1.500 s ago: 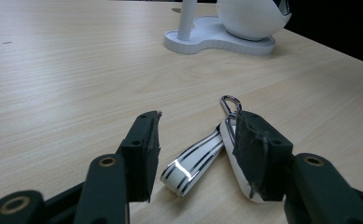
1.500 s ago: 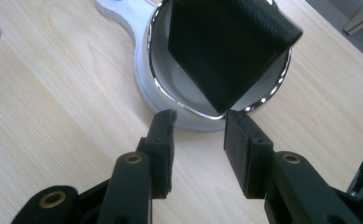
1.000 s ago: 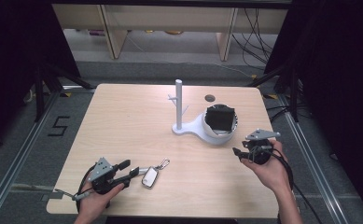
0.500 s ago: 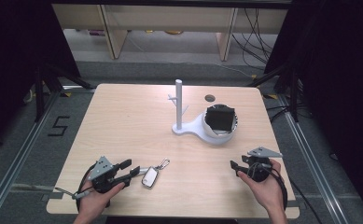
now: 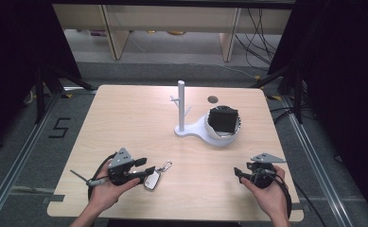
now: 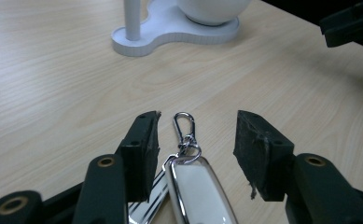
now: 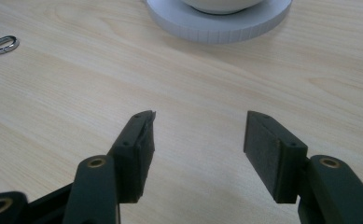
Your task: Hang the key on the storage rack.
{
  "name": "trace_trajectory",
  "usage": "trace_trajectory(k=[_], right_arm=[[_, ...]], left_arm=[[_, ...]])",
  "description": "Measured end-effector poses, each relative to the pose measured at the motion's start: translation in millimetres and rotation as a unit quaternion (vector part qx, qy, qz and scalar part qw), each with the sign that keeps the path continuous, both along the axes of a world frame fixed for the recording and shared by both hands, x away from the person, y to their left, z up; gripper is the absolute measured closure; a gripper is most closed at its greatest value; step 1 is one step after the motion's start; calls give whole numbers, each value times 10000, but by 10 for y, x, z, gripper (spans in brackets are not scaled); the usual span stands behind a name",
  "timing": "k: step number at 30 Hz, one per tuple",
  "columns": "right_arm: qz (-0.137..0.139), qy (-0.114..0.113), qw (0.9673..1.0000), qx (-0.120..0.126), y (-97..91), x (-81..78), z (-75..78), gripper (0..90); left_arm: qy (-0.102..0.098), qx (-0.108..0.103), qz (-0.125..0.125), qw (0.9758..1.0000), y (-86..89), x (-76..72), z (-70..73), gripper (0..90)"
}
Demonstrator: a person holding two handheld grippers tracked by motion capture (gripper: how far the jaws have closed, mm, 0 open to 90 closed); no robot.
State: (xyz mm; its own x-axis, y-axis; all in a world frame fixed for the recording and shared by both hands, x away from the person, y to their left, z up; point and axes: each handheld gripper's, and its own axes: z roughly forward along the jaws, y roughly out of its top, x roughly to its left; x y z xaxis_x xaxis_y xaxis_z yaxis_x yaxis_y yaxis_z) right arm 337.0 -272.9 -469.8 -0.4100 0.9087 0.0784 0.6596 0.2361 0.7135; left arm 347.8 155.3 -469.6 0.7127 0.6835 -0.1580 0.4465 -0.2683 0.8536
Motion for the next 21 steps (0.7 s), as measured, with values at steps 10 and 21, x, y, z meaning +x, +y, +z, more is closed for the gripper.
trace_trajectory(k=[10,21], right_arm=[[-11,77,9999,-84,2,-2,15,429],[30,226,9997,-47,51,-26,-3,423]], left_arm=[[886,811,-283,9924,-306,313,-51,550],[1611,1661,-403,9720,-549,548,-135,574]])
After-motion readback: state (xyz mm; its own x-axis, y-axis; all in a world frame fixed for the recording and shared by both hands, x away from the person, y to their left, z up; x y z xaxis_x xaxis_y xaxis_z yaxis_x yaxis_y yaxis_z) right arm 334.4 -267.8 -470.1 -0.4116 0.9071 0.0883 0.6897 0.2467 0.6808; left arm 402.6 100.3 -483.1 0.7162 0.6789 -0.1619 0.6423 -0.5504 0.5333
